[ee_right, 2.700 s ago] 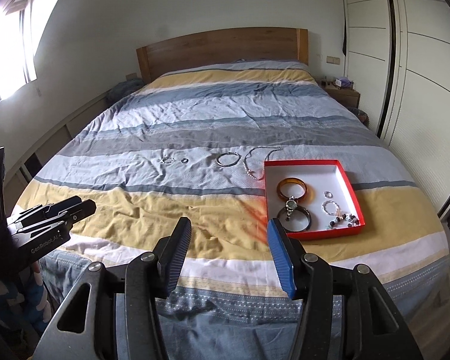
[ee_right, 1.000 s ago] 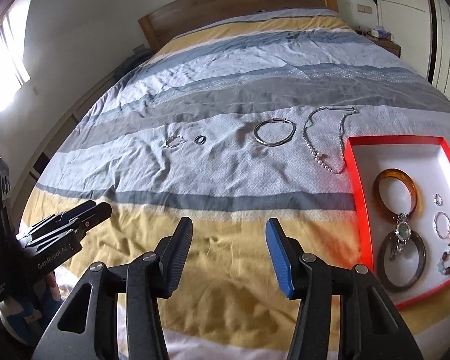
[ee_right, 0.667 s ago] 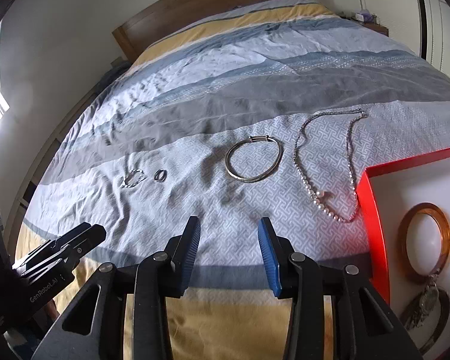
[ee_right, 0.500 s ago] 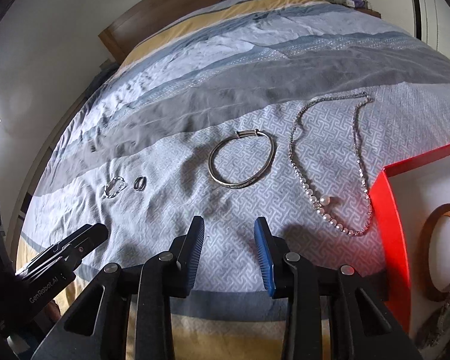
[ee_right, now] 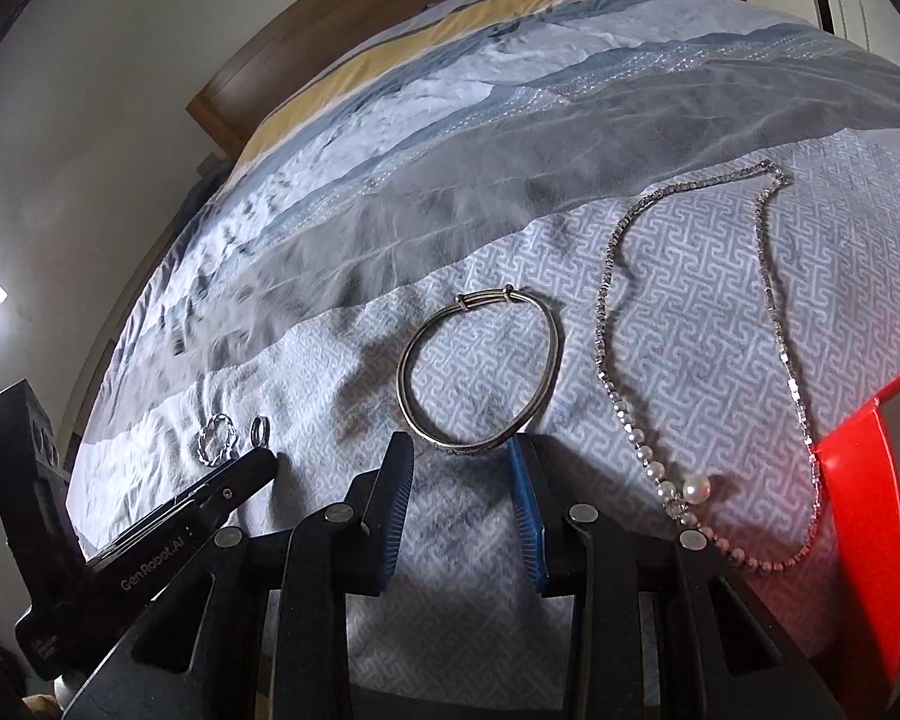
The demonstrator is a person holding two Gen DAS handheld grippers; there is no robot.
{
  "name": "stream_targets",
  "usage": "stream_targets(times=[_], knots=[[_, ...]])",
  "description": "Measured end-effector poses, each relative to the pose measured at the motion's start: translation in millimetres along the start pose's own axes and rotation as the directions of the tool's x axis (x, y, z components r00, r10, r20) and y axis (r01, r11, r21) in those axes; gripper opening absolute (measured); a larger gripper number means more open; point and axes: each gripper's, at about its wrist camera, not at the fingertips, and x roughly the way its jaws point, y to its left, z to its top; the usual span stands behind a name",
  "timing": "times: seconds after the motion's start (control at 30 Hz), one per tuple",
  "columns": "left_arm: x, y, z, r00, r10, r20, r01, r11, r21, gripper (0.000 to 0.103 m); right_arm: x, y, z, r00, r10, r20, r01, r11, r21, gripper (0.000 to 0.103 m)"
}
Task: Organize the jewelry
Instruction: 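Grasp the hinged silver bangle with the right tool while the left tool grasps the small silver ring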
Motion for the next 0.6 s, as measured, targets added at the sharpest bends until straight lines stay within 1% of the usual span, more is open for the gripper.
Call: stream_targets(times=[0.2, 0.23, 0.27, 0.47, 0.6], knots=[[8.4, -7.3, 5.2, 1.000, 0.016, 0.001, -0.016, 0.999, 0.027, 0.038, 7.5, -4.3, 6.0, 1.000, -0.007, 0.015, 0.007, 0.999, 0.037, 0.026], [9.0, -7.2, 6.1, 1.000, 0.015, 0.002, -0.016, 0.999, 0.028, 0.038, 6.9, -5.6, 6.9, 1.000, -0.012, 0.021, 0.011, 0.999, 0.047, 0.022], [10.1, -7.8, 7.1, 1.000, 0.017, 0.002, -0.017, 0.999, 0.030, 0.038, 5.3, -7.2, 7.1, 0.999, -0.018, 0.027, 0.017, 0.998, 0.054, 0.020], [17.0, -14.3, 8.1, 0.999, 0.046, 0.004, -0.046, 0.997, 0.066, 0.037, 13.9, -6.4, 13.4, 0.997, -0.072, 0.027, 0.071, 0.996, 0.053, 0.019], [19.8, -16.4, 7.7, 0.998, 0.054, 0.011, -0.055, 0.995, 0.083, 0.037, 24.2, -8.8, 18.6, 0.996, -0.085, 0.017, 0.083, 0.995, 0.062, 0.020]])
